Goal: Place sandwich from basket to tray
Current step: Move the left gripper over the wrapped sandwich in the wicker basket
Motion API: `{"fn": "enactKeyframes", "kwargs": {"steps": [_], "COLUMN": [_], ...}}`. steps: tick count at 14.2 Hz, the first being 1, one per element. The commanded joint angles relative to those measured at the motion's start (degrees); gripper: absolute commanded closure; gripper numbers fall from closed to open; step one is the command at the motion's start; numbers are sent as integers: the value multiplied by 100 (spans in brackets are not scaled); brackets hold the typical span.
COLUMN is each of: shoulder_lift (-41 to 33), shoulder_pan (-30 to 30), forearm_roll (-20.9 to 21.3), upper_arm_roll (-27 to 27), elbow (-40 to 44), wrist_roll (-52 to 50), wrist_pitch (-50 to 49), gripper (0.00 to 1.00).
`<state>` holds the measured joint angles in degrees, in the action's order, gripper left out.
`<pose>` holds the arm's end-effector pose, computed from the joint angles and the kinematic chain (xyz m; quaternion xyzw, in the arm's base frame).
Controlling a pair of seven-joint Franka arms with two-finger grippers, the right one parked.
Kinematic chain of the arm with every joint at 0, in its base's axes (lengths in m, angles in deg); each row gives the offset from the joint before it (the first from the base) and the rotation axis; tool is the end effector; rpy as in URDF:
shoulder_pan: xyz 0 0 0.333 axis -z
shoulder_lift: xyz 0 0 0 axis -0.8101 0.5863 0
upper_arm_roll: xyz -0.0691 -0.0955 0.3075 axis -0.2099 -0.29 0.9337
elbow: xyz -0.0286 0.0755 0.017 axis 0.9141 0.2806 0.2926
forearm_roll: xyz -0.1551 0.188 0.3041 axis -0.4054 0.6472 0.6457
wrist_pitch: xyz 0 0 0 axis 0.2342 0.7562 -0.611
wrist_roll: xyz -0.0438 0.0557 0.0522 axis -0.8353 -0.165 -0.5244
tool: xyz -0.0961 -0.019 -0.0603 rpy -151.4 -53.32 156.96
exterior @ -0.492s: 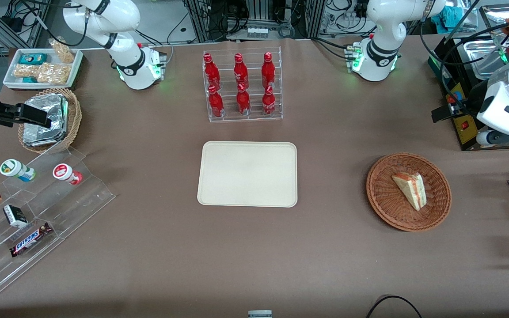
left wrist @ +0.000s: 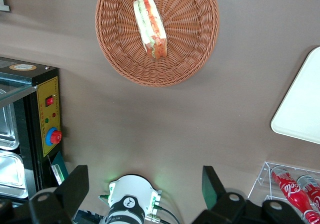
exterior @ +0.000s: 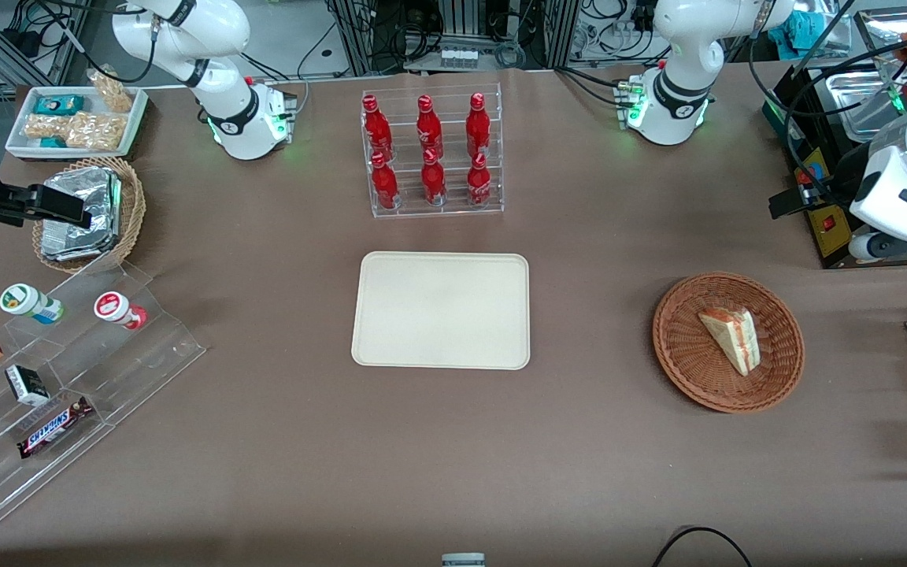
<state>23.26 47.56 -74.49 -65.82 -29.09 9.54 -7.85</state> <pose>0.5314 -0.0364 0.5984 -0.9854 -0.1064 0.1296 0.0307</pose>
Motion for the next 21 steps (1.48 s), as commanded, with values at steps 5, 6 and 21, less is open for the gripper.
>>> {"fn": "enactKeyframes", "kwargs": {"steps": [5,6,21], "shoulder_lift": [131,149,640], "shoulder_pan": [-364,-487,-638], "forearm_roll": [-21,-21,14], "upper_arm_roll": [-61,-61,53], "elbow": [-372,-600,-3731], "wrist_roll": [-10,-10,-660], "wrist_pitch": [122,332,5719], "gripper": [0,0,0]}}
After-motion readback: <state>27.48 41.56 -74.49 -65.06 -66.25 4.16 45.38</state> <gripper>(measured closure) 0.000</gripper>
